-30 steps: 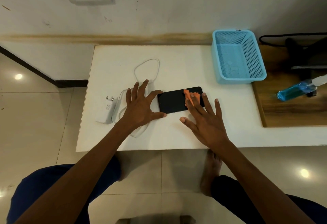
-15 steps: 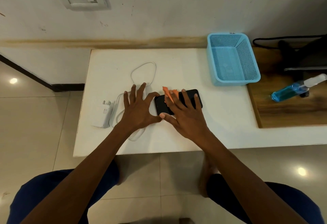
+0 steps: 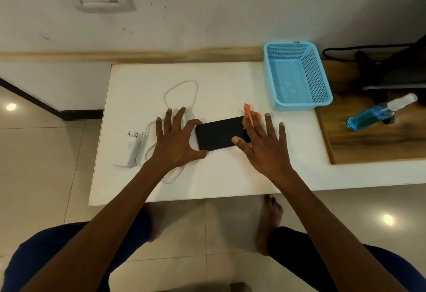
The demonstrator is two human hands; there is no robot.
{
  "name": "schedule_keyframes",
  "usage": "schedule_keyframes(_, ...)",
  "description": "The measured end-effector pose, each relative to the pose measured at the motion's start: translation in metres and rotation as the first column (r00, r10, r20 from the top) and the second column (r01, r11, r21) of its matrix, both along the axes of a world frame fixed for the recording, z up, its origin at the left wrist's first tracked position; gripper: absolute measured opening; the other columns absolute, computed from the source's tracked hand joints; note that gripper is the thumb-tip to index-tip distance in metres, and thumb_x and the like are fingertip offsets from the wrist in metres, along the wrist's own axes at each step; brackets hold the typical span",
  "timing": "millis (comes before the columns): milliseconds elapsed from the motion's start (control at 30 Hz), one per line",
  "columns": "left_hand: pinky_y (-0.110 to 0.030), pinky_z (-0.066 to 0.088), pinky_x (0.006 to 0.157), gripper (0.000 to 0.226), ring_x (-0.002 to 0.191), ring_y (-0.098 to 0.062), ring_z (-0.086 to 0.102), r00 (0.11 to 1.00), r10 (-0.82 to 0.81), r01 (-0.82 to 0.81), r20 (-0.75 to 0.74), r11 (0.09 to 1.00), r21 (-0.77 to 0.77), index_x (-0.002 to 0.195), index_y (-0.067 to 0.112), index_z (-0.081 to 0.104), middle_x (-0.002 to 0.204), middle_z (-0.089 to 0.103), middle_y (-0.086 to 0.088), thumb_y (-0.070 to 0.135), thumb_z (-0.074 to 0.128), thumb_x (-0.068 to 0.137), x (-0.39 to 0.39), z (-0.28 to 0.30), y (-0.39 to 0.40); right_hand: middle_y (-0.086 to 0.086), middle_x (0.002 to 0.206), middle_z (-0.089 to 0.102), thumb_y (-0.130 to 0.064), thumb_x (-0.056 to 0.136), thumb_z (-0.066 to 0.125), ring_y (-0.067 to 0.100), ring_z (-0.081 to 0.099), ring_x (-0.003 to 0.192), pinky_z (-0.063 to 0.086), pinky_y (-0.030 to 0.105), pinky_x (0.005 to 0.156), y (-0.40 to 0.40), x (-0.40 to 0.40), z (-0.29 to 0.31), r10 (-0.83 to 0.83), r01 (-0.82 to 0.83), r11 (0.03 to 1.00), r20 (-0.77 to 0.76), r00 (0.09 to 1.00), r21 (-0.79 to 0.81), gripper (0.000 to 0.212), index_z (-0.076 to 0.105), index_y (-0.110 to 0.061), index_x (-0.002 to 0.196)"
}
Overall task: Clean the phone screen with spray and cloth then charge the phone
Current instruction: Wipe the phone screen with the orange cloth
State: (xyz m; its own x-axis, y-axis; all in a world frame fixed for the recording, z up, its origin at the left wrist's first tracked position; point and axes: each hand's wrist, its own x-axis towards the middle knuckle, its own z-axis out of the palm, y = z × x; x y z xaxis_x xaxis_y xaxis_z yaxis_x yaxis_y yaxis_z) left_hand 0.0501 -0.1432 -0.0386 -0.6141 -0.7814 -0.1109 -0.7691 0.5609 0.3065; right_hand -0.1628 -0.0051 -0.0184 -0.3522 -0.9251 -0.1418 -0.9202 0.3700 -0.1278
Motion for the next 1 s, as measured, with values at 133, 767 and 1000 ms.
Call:
schedule_keyframes(133, -0.056, -0.006, 0.117, 0.087, 0.149, -0.034, -0.009, 1.000, -0.008, 0.007, 0.012, 1.000, 0.020, 0.141, 0.039, 0.038, 0.163, 0.004, -0.003, 0.069, 0.071, 0.066, -0.001, -0.001, -0.001, -0.004, 0.168, 0.001, -0.075, 0.091, 0.008, 0.026, -0.003, 0.154, 0.005, 0.057, 0.122, -0.006, 0.006, 0.001, 0.045, -0.045, 0.999, 0.051, 0.998, -0.001, 0.079, -0.012, -0.035, 0.156)
schedule_keyframes(767, -0.057, -0.005, 0.117, 0.087, 0.149, -0.034, -0.009, 1.000, -0.003, 0.003, 0.009, 1.000, -0.005, 0.138, 0.038, 0.040, 0.163, 0.005, -0.002, 0.070, 0.071, 0.063, 0.000, -0.003, -0.001, -0.005, 0.167, 0.002, -0.077, 0.088, 0.001, 0.028, 0.002, 0.154, 0.008, 0.060, 0.121, -0.008, 0.002, 0.001, 0.030, -0.030, 0.999, 0.022, 0.999, 0.034, 0.080, -0.017, -0.037, 0.155)
schedule_keyframes(1000, -0.060, -0.004, 0.116, 0.087, 0.149, -0.034, -0.005, 1.000, -0.006, 0.006, -0.005, 0.999, -0.041, 0.136, 0.039, 0.043, 0.162, 0.009, 0.000, 0.072, 0.072, 0.061, 0.001, -0.006, -0.002, -0.005, 0.167, 0.000, -0.078, 0.087, -0.005, 0.028, 0.001, 0.154, 0.008, 0.060, 0.121, 0.019, -0.004, 0.005, 0.049, -0.051, 0.998, 0.043, 0.998, 0.035, 0.080, -0.016, -0.037, 0.155)
